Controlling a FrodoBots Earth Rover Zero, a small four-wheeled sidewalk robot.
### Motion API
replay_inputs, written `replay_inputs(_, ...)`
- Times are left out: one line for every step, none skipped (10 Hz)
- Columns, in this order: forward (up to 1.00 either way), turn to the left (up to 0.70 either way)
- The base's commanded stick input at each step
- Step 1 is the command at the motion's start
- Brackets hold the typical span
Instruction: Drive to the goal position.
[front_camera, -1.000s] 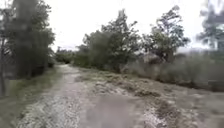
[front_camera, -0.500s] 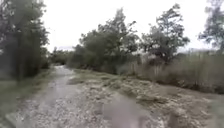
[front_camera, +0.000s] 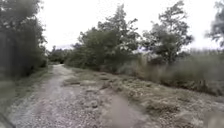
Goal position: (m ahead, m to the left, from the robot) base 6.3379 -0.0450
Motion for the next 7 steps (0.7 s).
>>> replay_inputs(0.50, 0.50)
replay_inputs(0.50, 0.50)
replay_inputs(0.50, 0.50)
replay_inputs(0.50, 0.50)
replay_inputs(0.50, 0.50)
replay_inputs(0.50, 0.29)
replay_inputs(0.50, 0.00)
